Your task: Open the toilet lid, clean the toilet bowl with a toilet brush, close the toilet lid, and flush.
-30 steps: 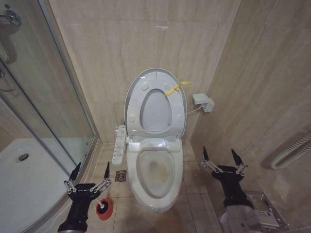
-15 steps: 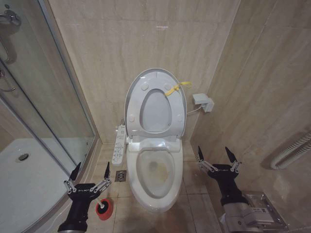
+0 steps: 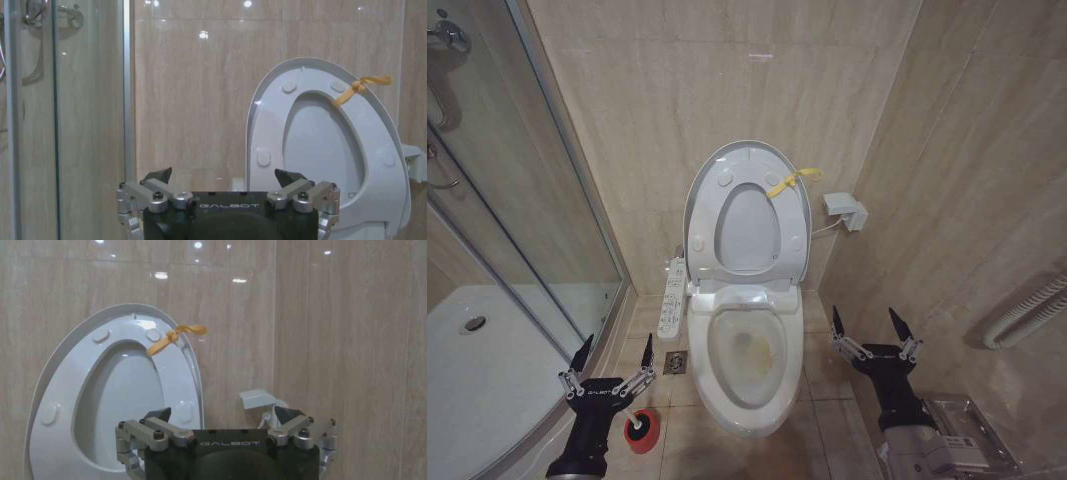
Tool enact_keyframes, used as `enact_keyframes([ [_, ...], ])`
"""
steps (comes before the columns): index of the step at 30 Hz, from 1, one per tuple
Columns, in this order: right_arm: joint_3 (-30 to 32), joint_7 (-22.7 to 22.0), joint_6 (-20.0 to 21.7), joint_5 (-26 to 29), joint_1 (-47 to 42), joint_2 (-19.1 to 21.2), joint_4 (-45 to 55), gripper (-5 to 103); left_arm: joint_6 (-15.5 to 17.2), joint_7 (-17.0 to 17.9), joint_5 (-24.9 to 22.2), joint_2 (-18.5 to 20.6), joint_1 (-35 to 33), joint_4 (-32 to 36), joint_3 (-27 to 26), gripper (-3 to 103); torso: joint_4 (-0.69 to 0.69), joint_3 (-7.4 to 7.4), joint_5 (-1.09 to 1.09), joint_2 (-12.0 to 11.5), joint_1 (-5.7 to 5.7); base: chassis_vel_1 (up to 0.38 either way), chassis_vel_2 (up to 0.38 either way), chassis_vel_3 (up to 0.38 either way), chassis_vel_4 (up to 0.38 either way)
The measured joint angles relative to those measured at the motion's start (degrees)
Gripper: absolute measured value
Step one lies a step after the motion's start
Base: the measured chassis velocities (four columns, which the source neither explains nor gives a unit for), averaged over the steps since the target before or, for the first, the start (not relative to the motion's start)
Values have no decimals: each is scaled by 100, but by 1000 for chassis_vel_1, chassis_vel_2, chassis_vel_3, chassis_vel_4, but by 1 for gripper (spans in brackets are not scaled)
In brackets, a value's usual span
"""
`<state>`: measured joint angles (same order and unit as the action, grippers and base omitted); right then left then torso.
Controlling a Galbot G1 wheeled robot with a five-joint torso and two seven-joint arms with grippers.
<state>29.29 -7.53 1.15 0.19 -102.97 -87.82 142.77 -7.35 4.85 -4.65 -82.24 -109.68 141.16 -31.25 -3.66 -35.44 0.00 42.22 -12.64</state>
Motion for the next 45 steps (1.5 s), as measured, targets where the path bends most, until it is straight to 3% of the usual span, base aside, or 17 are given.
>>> enact_keyframes([
  [45,2,-4,1,-1,1,-1,-10,100,0,0,0,0,0,0,0,100,0,0,0,0,0,0,0,0,0],
])
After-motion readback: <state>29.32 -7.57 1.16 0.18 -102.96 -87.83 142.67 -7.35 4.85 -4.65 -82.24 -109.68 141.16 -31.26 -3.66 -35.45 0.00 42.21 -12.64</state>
